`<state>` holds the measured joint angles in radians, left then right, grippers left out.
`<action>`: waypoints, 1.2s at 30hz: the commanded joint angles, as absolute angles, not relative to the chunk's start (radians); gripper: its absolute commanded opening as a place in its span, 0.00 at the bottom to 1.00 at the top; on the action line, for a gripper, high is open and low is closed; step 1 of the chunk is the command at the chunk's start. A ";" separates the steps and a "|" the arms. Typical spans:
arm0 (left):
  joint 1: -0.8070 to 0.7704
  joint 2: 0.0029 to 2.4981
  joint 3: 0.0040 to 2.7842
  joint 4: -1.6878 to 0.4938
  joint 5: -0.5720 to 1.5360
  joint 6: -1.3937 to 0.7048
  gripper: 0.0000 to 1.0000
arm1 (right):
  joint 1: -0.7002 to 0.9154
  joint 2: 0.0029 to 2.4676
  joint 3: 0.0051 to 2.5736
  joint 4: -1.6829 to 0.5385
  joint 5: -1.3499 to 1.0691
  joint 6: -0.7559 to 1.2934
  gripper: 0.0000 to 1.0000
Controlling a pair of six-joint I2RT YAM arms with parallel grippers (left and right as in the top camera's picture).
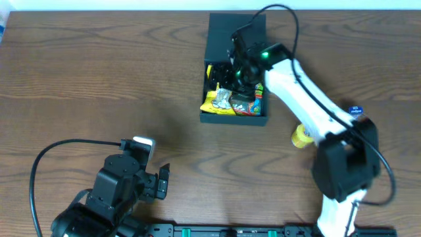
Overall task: Pack container
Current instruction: 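Release the Hacks bag and move the right gripper to the Mentos tub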
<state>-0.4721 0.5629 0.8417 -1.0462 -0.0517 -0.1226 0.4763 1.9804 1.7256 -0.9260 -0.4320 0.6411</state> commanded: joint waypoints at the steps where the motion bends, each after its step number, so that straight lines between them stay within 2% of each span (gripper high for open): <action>1: -0.467 0.561 0.840 -1.047 -0.052 -0.112 0.95 | 0.485 1.899 1.735 -0.965 -0.435 0.549 0.98; 13: -0.467 0.561 0.840 -1.047 -0.052 -0.112 0.96 | 0.472 1.679 1.672 -1.161 -0.133 0.473 0.99; 25: -0.467 0.561 0.840 -1.047 -0.052 -0.112 0.96 | 0.468 1.239 1.126 -1.066 0.002 0.585 0.99; 33: -0.467 0.561 0.840 -1.047 -0.052 -0.112 0.96 | 0.479 1.089 0.826 -0.877 0.080 0.591 0.99; 36: -0.467 0.561 0.840 -1.047 -0.052 -0.112 0.96 | 0.486 1.047 0.727 -0.818 0.100 0.659 0.99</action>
